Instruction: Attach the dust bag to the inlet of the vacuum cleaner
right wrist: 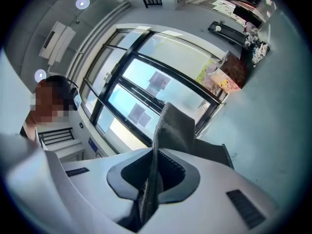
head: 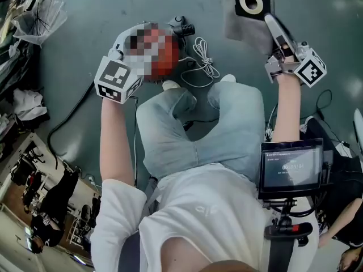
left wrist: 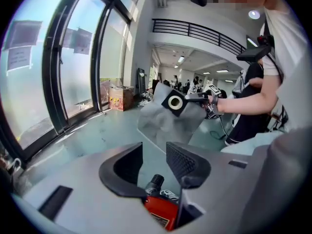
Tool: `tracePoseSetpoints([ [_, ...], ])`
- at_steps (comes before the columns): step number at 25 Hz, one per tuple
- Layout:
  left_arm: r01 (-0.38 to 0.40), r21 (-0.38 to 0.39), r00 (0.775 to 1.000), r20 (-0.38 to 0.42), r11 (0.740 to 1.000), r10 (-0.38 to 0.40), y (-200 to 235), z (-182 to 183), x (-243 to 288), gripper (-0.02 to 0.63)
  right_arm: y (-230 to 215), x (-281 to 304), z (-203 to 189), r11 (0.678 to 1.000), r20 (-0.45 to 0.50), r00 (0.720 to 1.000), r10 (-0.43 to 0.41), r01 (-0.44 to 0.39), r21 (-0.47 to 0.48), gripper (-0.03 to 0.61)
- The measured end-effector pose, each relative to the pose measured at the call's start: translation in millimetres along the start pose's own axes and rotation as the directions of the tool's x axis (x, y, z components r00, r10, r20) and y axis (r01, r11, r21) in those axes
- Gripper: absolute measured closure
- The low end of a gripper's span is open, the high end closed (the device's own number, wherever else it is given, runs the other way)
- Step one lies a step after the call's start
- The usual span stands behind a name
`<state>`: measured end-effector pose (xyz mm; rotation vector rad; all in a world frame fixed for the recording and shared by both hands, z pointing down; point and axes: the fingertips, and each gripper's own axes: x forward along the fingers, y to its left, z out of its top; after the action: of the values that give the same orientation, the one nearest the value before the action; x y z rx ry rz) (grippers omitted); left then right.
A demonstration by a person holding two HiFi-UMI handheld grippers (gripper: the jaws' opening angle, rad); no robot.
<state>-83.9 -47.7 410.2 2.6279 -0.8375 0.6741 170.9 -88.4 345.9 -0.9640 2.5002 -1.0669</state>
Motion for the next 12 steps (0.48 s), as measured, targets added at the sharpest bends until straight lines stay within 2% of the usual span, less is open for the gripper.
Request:
tracePoseSetpoints([
  [2, 0.038, 0.08, 0.999, -0.03, 0.996, -0.036, 3, -24, 41, 0.476, -53, 1, -42, 1.0, -0.057, 0.998, -0.015, 0.015, -0.008, 0.541],
  [3, 0.09, 0.111, 0.995, -0.059, 0.99, -0.084, 1, -26, 50, 0.476, -61, 4, -53, 1.0, -0.095, 0.995, -0.013, 0.011, -0.021, 0.541],
  [4, 0.163, 0.134, 0.983, -0.104, 0.978, -0.15, -5, -23, 52, 0.476, -60, 8, -59, 0.999, -0.137, 0.991, -0.006, 0.001, -0.033, 0.541],
  [6, 0.304, 0.177, 0.94, -0.218, 0.936, -0.264, -16, -6, 43, 0.476, -43, 15, -66, 0.997, -0.227, 0.974, 0.006, -0.022, -0.07, 0.541],
  [8, 0.354, 0.26, 0.912, -0.31, 0.898, -0.27, -18, 17, 35, 0.476, -25, 22, -65, 0.992, -0.299, 0.954, -0.005, -0.034, -0.124, 0.546],
  [10, 0.347, 0.338, 0.91, -0.348, 0.875, -0.227, -14, 35, 36, 0.476, -12, 28, -62, 0.987, -0.329, 0.944, -0.007, -0.046, -0.153, 0.546],
  [12, 0.337, 0.387, 0.913, -0.357, 0.858, -0.197, -8, 31, 53, 0.476, -16, 38, -72, 0.987, -0.335, 0.942, 0.01, -0.063, -0.148, 0.548],
])
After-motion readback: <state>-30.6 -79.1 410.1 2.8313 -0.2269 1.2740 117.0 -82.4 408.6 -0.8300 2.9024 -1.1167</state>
